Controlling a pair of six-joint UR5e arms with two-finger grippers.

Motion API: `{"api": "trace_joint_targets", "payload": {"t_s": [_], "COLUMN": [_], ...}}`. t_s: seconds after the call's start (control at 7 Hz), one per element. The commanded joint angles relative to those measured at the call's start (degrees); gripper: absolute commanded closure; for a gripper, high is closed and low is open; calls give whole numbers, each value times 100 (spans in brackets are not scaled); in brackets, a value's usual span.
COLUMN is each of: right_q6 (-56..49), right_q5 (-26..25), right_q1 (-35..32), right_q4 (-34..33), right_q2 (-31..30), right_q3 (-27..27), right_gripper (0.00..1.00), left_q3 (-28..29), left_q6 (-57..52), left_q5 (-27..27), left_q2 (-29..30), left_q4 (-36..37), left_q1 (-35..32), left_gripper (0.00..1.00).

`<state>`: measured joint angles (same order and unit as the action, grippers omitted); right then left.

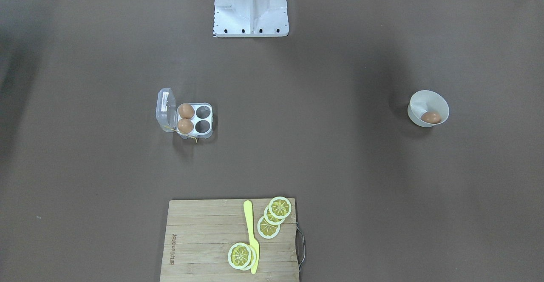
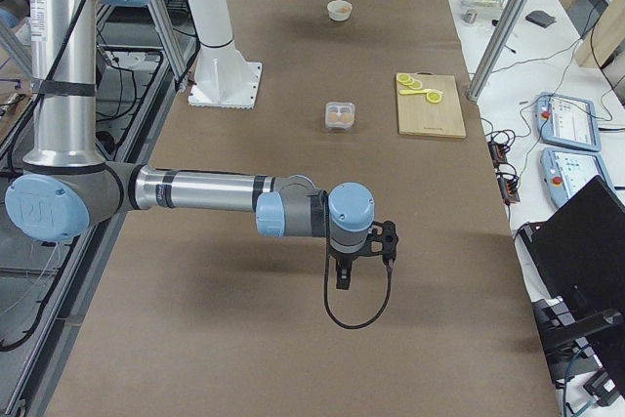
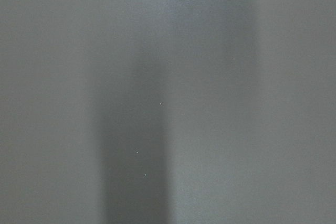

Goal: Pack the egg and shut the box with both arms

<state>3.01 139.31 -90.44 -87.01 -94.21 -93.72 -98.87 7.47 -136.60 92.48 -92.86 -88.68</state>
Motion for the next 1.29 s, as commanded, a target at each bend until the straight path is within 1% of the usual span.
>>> {"api": "trace_joint_targets", "payload": {"t_s": [0.0,0.29,0.43,0.57,0.71,0.86,1.0,1.14], "right_q6": [7,7,7,7,7,-2,7,7], "right_q5": [26,35,35,35,43,43,35,26], "right_q1": [9,9,9,9,9,9,9,9], "right_q4": [0,9,9,9,9,9,9,9], "right_q2": [16,16,16,16,8,8,8,16], "right_q3": [3,-5,-6,-6,-14,-14,-23,-23], "right_gripper": [0,0,0,0,0,0,0,0], "left_q3": [-326,-282,-290,-299,-404,-422,-414,-396], "left_q6": [113,340,403,682,1364,2076,2840,3369], "left_q5": [19,-16,-33,19,19,28,63,490], "left_q2": [95,296,297,289,306,228,-34,-341], "left_q4": [-31,-5,-22,-31,-118,-580,-1350,-2150], "left_q1": [490,623,694,947,1167,1412,1763,2115], "left_gripper": [2,2,2,2,2,2,2,3]}}
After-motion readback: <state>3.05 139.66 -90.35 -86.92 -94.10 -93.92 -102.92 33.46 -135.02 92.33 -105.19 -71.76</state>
